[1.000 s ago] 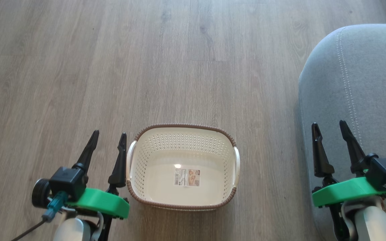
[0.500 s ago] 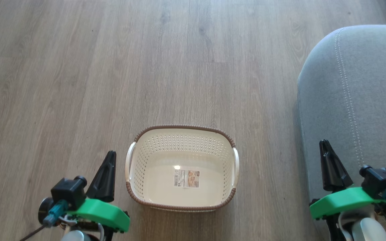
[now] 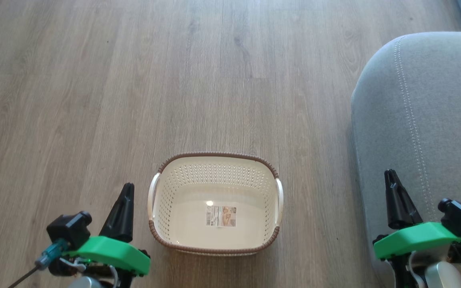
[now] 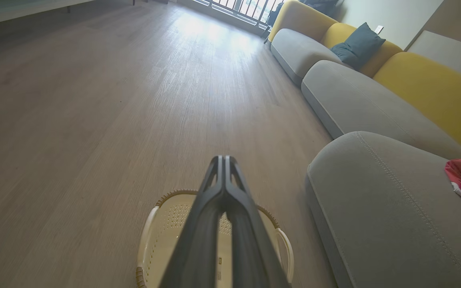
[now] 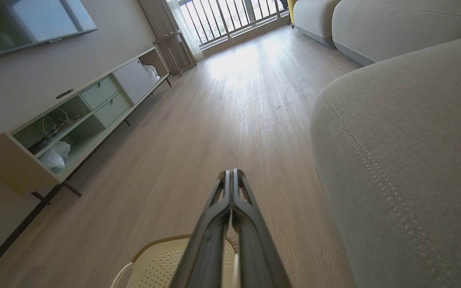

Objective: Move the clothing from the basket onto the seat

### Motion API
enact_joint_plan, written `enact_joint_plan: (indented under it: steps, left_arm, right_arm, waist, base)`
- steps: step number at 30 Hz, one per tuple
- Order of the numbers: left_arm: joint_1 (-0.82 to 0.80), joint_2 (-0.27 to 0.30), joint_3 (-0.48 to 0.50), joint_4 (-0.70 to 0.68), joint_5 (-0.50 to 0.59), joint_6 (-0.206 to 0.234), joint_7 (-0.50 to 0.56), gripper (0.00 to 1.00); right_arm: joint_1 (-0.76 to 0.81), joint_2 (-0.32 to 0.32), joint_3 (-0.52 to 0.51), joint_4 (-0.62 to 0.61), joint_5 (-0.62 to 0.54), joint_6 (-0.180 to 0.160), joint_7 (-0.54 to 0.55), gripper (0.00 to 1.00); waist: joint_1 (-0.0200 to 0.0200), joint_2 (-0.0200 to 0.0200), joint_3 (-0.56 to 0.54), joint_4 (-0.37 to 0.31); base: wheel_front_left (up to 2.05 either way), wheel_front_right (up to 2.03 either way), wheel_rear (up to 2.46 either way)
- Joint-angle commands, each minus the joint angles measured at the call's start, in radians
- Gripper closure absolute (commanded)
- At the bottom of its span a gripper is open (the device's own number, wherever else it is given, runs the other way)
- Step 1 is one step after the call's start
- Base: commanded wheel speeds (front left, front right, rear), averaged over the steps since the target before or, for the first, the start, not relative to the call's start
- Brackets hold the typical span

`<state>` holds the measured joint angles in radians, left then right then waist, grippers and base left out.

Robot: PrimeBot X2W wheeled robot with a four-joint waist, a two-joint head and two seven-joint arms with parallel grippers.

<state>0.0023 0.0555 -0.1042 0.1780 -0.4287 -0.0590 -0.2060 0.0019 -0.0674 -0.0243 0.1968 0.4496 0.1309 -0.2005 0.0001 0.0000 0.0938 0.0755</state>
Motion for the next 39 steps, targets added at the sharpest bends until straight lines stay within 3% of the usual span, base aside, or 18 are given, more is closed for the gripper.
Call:
enact_joint_plan:
  steps: [1, 39]
  left_arm:
    - [-0.042, 0.010, 0.013, -0.028, -0.026, -0.006, 0.003, 1.00]
    - [-0.065, 0.022, 0.063, 0.005, -0.466, -0.030, 0.098, 1.00]
  right_arm:
    - [-0.037, -0.007, -0.002, -0.029, 0.027, 0.000, 0.006, 1.00]
    - [-0.062, -0.009, -0.018, -0.002, 0.451, 0.000, 0.105, 1.00]
  waist:
    - [0.0000, 0.0000, -0.001, -0.001]
    - [0.0000, 0.0000, -0.034, -0.028]
  base:
    - [0.00, 0.00, 0.00]
    - [0.00, 0.00, 0.00]
